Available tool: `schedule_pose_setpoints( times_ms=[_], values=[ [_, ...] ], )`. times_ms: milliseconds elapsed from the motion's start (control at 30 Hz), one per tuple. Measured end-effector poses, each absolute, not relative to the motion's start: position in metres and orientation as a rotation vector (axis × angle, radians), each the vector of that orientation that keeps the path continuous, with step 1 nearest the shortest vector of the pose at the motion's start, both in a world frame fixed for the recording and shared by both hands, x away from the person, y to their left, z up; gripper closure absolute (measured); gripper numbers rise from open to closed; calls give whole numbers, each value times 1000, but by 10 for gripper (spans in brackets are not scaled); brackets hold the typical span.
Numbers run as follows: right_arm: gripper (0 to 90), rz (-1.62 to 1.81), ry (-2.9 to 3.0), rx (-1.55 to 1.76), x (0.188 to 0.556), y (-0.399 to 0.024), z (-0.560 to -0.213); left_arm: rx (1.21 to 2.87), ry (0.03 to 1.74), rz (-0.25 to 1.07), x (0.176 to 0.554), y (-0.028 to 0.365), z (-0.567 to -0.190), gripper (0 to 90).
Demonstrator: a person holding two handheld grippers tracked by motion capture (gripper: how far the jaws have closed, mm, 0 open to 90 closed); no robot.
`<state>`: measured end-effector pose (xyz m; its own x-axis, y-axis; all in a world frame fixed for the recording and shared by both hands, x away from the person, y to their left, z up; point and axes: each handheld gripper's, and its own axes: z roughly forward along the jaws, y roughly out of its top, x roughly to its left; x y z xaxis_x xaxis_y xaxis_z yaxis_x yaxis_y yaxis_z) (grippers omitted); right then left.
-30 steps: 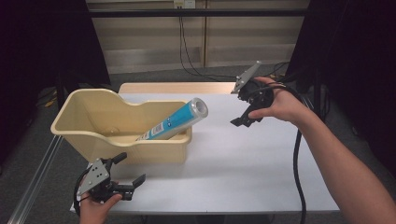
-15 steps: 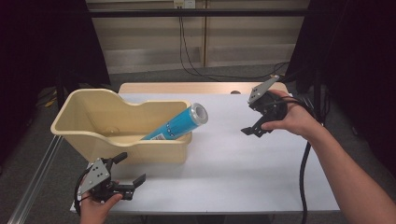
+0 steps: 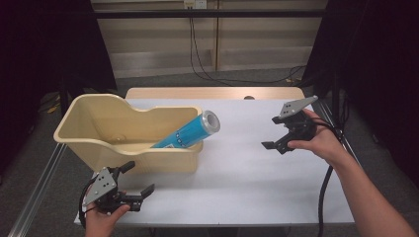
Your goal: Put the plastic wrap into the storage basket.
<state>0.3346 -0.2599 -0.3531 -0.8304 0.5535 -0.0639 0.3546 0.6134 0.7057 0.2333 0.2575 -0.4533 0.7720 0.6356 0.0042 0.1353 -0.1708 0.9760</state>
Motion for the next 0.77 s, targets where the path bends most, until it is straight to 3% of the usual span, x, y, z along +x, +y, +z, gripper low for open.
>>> schedule_pose_setpoints(
  times_ms=[767],
  values=[
    [27,1386,2228,946,289,-308,-408,1713,606,503,233,257,-453,23]
  ],
)
